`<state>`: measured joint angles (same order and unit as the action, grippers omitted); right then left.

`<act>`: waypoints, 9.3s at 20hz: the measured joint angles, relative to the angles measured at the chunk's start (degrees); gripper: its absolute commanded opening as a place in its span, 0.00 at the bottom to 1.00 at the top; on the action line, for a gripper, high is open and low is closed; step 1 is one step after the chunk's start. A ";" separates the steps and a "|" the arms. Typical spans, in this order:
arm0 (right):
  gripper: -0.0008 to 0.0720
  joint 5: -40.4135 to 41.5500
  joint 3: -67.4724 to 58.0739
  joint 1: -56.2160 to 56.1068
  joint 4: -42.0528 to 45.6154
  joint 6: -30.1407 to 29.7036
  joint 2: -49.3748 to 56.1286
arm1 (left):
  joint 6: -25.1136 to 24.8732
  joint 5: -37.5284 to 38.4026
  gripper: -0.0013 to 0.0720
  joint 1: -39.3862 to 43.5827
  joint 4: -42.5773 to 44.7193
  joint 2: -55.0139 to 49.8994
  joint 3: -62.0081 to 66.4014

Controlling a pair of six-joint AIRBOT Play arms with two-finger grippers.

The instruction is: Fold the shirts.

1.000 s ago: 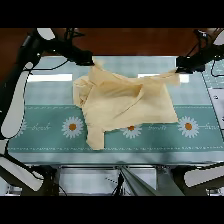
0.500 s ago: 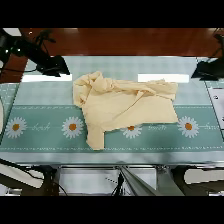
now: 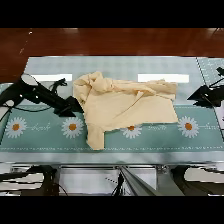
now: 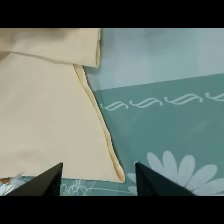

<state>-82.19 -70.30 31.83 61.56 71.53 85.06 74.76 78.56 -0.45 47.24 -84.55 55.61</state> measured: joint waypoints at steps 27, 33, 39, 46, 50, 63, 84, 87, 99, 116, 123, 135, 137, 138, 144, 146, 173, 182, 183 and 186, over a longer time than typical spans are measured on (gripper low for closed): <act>0.05 13.79 23.21 -7.02 -7.76 -2.36 -0.46 | -2.05 -11.54 0.05 8.52 -5.14 -4.52 -5.46; 0.05 10.97 16.70 -10.40 -9.97 -3.63 -6.58 | -2.97 -11.15 0.04 4.81 -5.09 5.18 4.00; 0.05 13.94 -3.21 -10.84 -16.98 -3.78 -27.50 | -3.34 -9.97 0.04 0.17 -4.83 25.35 30.71; 0.05 18.84 -23.91 -10.93 -9.68 6.71 -44.83 | 4.24 -4.52 0.04 -1.42 4.07 36.92 64.13; 0.05 9.75 -32.61 -10.93 -0.87 12.13 -48.52 | 11.21 7.43 0.04 -1.66 8.00 40.83 69.61; 0.05 -19.65 -30.75 -10.99 9.94 13.99 -35.45 | 14.16 25.09 0.04 -1.68 9.55 38.82 42.97; 0.59 15.63 -22.93 -23.28 6.84 16.96 13.90 | -2.75 -8.28 0.79 -2.16 3.58 -11.08 28.68; 0.59 11.67 -25.29 -22.36 5.92 13.77 13.31 | -0.17 -2.12 0.79 -4.66 6.01 -12.09 31.78; 0.76 1.53 0.92 -4.09 6.34 4.90 -9.27 | 5.51 8.00 0.83 -17.35 14.40 8.02 1.79; 0.73 4.98 13.25 0.96 -4.02 -1.27 -14.78 | 0.90 -6.29 0.05 -18.78 2.34 3.28 -14.93; 0.83 4.00 21.42 4.15 1.22 -1.09 -16.57 | -3.63 -3.74 0.05 -18.82 0.39 2.82 -14.97; 0.59 10.82 40.48 0.92 -5.81 -3.48 -17.55 | -7.93 -2.78 0.05 -18.82 -3.30 2.89 -14.97; 0.12 14.75 41.42 -3.41 -5.66 -2.49 -17.49 | -9.22 -2.84 0.05 -18.82 -5.44 2.91 -14.82; 0.05 15.91 41.38 -5.33 -5.38 -1.57 -17.51 | -9.62 -2.80 0.05 -18.82 -6.25 3.02 -14.43; 0.05 12.70 29.99 -9.79 -8.76 -3.45 -22.88 | -10.78 1.18 0.04 -18.82 -8.00 11.85 -3.41; 0.05 12.07 22.14 -10.08 -11.76 -4.04 -27.43 | -10.40 2.14 0.04 -18.84 -8.35 18.29 4.22; 0.04 -17.88 -36.46 -14.75 12.37 14.71 -41.05 | 5.46 22.21 0.04 -18.84 20.22 43.65 53.31; 0.05 -9.11 -20.24 -20.35 16.46 13.38 -14.88 | 4.04 7.15 0.04 -16.15 16.09 24.98 31.78; 0.05 -6.16 -19.89 -20.52 15.93 13.35 -11.69 | 3.39 4.22 0.04 -15.08 15.78 21.59 31.12; 0.05 4.24 -19.32 -20.81 13.03 13.16 -3.76 | 2.14 -3.96 0.04 -12.07 15.54 12.50 30.12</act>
<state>-77.95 -89.62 11.03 74.59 84.68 81.30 76.90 74.61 -12.51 62.78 -72.05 85.73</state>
